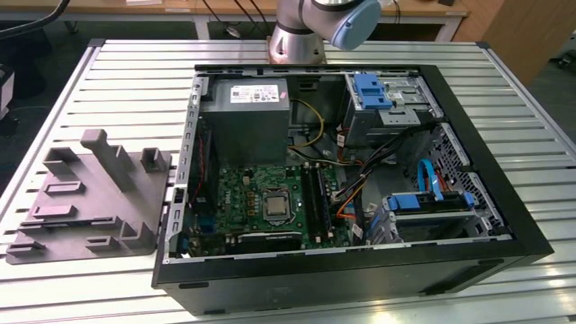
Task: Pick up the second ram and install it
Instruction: 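Reach for the second ram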
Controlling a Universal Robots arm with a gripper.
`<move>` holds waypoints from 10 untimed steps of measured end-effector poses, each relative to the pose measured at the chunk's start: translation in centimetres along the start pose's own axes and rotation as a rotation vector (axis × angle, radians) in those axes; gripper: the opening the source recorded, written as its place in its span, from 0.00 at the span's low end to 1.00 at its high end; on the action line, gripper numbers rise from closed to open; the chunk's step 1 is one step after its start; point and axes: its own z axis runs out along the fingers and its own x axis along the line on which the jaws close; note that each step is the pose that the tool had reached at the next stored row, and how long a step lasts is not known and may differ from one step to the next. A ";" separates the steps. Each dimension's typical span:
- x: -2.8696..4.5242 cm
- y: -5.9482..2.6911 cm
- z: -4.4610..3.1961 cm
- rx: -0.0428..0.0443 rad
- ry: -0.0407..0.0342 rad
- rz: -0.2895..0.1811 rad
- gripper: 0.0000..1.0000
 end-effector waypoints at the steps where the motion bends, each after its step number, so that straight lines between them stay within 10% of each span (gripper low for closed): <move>1: -0.04 -0.19 0.08 0.0001 0.0009 0.000 0.10; 10: -0.81 -1.24 0.59 0.0006 0.0076 0.000 0.10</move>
